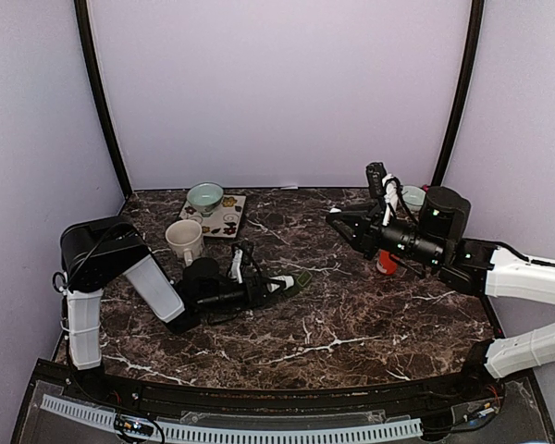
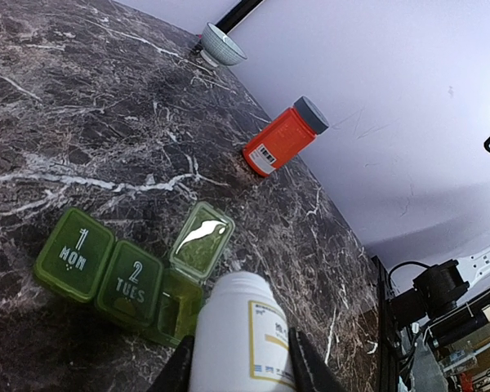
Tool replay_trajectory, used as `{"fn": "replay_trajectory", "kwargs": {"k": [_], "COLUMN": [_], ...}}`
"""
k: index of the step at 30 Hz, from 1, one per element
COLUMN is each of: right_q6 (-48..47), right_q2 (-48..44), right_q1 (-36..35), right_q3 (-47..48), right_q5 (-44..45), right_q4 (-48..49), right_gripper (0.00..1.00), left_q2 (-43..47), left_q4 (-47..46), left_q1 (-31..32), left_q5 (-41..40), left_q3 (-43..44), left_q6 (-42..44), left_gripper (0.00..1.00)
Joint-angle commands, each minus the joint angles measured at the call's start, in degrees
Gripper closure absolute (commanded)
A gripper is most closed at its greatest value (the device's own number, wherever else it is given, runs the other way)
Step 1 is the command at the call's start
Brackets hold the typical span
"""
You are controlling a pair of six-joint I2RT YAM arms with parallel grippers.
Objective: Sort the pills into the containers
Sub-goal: Pour the pill into the compartment of the pill container.
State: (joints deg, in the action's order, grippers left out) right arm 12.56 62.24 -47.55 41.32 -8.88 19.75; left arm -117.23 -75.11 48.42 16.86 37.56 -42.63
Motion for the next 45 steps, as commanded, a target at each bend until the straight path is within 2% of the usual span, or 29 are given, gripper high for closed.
{"fn": "replay_trajectory", "kwargs": {"k": [1,45], "right_q6": [0.3,0.9], "right_q2": [-1.0,0.1], "right_q1": [0.6,0.8], "right_q3": [-0.7,-0.9], "right_q5": [0.7,0.5], "right_q4": [2.6,3.1], "right_gripper": [0.89,0.9], "left_q2": [-0.4,-0.6], "left_q4": [0.9,7.8], "left_q1": [0.4,0.4], "left_q5": [-0.7,-3.6], "left_q3": [1.2,2.9], "left_q6": [1.0,2.2], "left_gripper": [1.0,1.0]}}
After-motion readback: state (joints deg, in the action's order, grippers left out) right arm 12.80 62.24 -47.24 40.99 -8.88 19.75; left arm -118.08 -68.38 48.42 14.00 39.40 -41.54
